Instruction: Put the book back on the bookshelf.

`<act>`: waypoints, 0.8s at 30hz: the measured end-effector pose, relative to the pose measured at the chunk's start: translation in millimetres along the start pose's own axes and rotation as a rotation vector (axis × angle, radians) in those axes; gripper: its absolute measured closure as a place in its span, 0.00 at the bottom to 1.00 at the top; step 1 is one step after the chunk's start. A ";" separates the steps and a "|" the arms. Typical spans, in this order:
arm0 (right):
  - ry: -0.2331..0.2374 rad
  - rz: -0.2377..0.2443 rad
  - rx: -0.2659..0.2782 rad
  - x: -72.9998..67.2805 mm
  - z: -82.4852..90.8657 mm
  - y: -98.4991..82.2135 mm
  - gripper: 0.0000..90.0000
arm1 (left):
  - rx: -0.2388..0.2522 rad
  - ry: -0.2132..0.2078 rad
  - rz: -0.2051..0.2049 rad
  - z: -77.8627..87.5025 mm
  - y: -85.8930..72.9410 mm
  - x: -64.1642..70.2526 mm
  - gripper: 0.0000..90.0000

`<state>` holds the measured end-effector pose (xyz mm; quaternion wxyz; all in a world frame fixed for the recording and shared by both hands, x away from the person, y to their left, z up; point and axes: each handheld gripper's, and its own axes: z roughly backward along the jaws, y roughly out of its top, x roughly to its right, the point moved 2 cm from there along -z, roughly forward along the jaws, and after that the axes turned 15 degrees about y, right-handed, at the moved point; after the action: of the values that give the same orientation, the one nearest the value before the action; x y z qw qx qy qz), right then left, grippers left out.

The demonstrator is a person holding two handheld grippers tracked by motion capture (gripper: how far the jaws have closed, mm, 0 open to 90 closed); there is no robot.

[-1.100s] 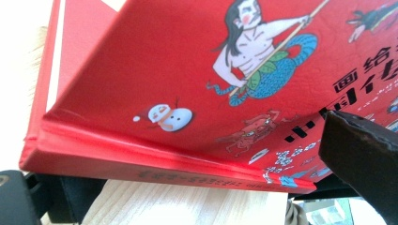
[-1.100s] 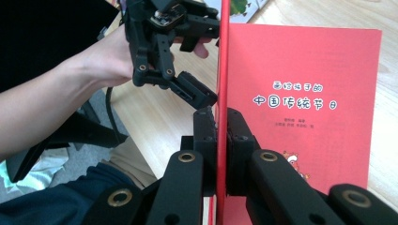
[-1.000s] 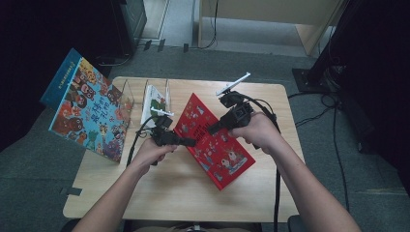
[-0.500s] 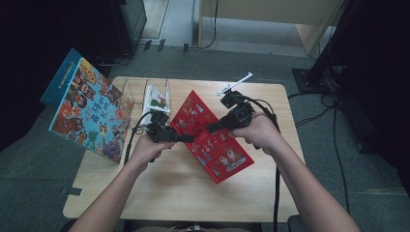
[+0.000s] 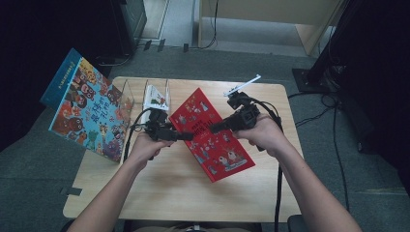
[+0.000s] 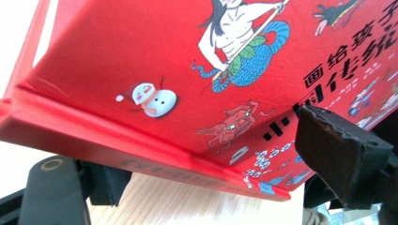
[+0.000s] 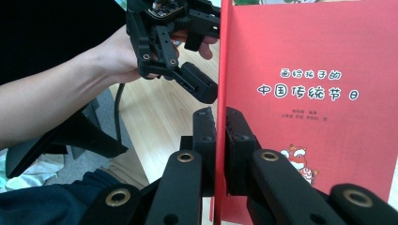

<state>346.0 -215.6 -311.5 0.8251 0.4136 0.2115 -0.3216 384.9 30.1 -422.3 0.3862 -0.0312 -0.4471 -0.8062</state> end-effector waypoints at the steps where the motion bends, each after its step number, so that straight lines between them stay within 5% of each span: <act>1: 0.003 0.004 0.006 0.2 0.9 -0.7 0.96 | 0.001 -0.001 -0.001 0.0 0.4 0.2 0.20; 24: 0.055 0.033 0.075 12.4 8.7 -5.0 0.99 | 0.097 -0.067 0.018 25.6 7.2 -7.9 0.49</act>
<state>351.9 -229.4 -316.8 0.8080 0.4563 0.2151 -0.3043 387.6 51.7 -405.1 0.3793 -0.0435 -0.4981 -0.7785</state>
